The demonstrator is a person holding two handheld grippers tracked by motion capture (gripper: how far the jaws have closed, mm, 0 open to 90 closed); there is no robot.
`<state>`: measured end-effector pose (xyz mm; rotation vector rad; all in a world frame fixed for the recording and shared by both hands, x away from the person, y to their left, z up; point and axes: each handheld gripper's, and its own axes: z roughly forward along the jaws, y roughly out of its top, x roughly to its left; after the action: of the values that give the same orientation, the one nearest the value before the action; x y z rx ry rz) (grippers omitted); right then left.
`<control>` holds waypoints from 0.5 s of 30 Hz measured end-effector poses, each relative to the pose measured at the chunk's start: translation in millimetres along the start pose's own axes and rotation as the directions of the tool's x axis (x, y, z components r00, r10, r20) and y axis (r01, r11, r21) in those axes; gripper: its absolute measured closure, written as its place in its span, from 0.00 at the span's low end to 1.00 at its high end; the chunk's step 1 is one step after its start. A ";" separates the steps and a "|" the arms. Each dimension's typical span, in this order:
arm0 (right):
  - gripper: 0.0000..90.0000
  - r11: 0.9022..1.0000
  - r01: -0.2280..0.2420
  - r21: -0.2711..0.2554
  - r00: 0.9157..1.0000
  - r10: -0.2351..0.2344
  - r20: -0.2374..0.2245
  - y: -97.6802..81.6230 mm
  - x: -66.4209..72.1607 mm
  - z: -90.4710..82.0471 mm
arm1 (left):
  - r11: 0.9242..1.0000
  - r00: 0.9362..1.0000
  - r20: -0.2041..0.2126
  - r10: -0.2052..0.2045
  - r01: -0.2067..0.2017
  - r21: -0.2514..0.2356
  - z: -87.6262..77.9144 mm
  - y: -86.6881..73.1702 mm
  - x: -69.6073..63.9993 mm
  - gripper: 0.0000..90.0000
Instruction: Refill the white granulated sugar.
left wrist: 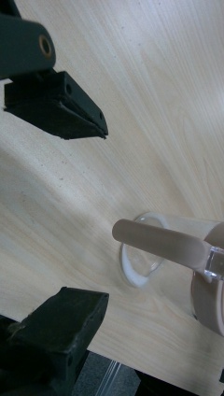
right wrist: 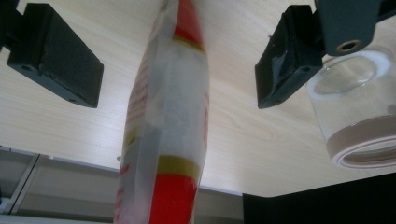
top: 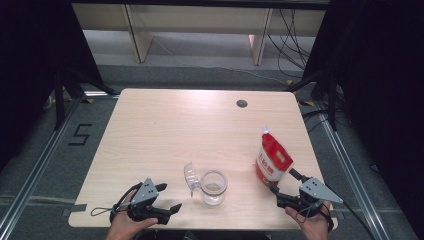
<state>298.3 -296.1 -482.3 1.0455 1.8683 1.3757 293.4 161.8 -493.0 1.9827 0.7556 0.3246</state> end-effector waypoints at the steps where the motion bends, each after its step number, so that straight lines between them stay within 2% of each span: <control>1: 0.18 1.000 0.005 0.004 1.000 -0.005 -0.010 0.3 -1.6 3.0 | 1.000 1.000 -0.002 -0.004 0.004 -0.001 0.0 0.0 -0.1 0.18; 4: 0.18 1.000 0.011 -0.005 1.000 -0.012 -0.023 -0.1 -2.4 6.9 | 1.000 1.000 -0.002 0.003 -0.003 0.002 -0.3 0.2 -0.2 0.18; 5: 0.18 1.000 0.010 -0.004 1.000 -0.010 -0.004 -0.4 -1.7 9.6 | 1.000 1.000 -0.002 0.003 -0.003 0.002 -0.3 0.1 -0.2 0.18; 8: 0.18 1.000 0.013 0.008 1.000 -0.013 0.002 0.0 -1.7 12.3 | 1.000 1.000 -0.001 -0.001 0.001 -0.003 0.2 -0.3 0.5 0.18; 9: 0.18 1.000 0.008 0.007 1.000 -0.009 0.026 -0.8 -1.1 16.0 | 1.000 1.000 -0.004 -0.013 0.013 0.001 -0.2 -0.5 0.3 0.18; 12: 0.18 1.000 0.028 -0.001 1.000 -0.028 0.012 -0.9 -4.2 20.5 | 1.000 1.000 -0.005 -0.024 0.024 0.000 0.1 -0.7 -0.8 0.18; 13: 0.18 1.000 0.013 -0.012 0.999 -0.012 0.037 -1.3 -4.4 22.5 | 1.000 1.000 -0.005 -0.023 0.023 0.000 0.4 -0.9 -0.7 0.18; 15: 0.18 1.000 0.019 -0.016 0.999 -0.018 0.038 -1.1 -6.4 25.8 | 1.000 1.000 -0.007 -0.020 0.020 0.005 0.4 -0.8 -1.0 0.18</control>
<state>322.5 -288.9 -490.9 1.0366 1.8321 1.3495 292.6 161.2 -493.8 1.9783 0.7810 0.3177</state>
